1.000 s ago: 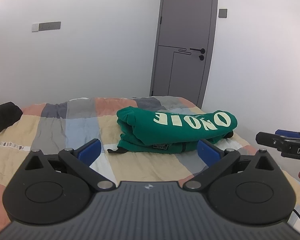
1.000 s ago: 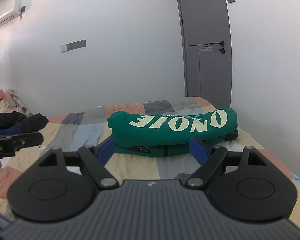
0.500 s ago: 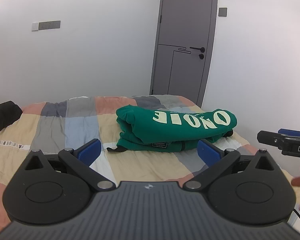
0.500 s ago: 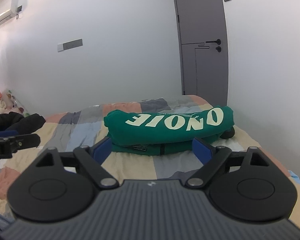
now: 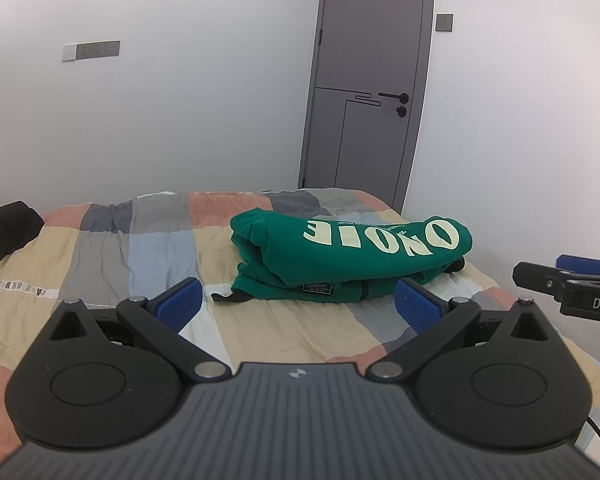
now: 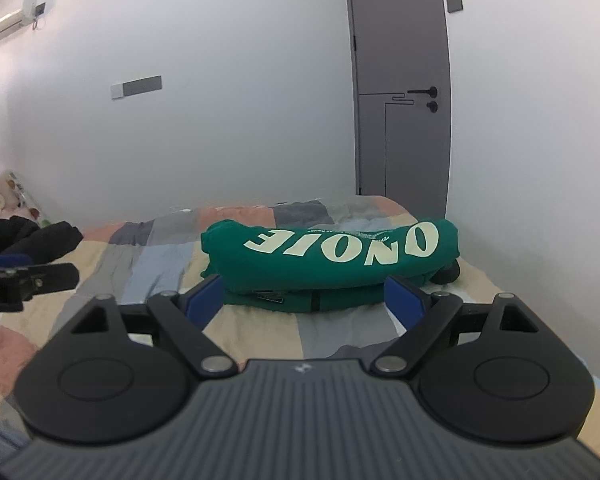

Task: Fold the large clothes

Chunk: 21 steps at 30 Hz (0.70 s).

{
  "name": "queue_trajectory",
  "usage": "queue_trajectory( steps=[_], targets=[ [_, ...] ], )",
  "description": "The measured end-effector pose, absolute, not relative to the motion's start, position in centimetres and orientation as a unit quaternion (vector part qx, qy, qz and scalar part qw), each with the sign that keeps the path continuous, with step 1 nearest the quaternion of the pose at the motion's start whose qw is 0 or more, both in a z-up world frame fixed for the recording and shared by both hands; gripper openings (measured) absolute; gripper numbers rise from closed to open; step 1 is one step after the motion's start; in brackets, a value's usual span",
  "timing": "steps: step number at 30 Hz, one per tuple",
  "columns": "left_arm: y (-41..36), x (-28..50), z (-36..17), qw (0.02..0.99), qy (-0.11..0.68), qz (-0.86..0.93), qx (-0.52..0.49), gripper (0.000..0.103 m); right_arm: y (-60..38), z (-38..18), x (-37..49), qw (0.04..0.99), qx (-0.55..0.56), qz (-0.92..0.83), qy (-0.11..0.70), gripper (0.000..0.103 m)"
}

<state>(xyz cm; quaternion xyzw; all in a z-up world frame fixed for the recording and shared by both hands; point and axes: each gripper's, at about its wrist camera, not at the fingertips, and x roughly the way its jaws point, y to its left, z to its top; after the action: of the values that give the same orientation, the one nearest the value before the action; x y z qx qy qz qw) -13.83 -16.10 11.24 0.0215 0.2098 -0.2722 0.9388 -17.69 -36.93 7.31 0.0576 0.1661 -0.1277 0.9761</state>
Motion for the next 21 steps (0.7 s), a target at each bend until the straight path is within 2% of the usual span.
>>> queue_trajectory(
  steps=[1,6,7,10,21],
  targets=[
    [-16.08,-13.83,11.24,0.939,0.21,-0.273,0.022,0.103,-36.89,7.33,-17.66,0.976,0.058,-0.127,0.168,0.074],
    [-16.1,-13.87,11.26,0.939,0.209,-0.273,0.022,0.103,-36.97,7.35,-17.68,0.975,0.06,-0.132,0.168,0.075],
    [-16.1,-13.87,11.25,0.939,0.209,-0.273,0.022,0.103,-36.99,7.38,-17.64,0.975,0.06,-0.134,0.167,0.076],
    [-16.04,-13.89,11.27,0.938,0.21,-0.274,0.021,0.103,-37.16,7.4,-17.5,0.974,0.066,-0.131,0.173,0.103],
    [-16.43,-14.39,11.38,0.938,0.209,-0.275,0.02,0.103,-37.2,7.29,-17.28,0.972,0.069,-0.134,0.178,0.103]
  ],
)
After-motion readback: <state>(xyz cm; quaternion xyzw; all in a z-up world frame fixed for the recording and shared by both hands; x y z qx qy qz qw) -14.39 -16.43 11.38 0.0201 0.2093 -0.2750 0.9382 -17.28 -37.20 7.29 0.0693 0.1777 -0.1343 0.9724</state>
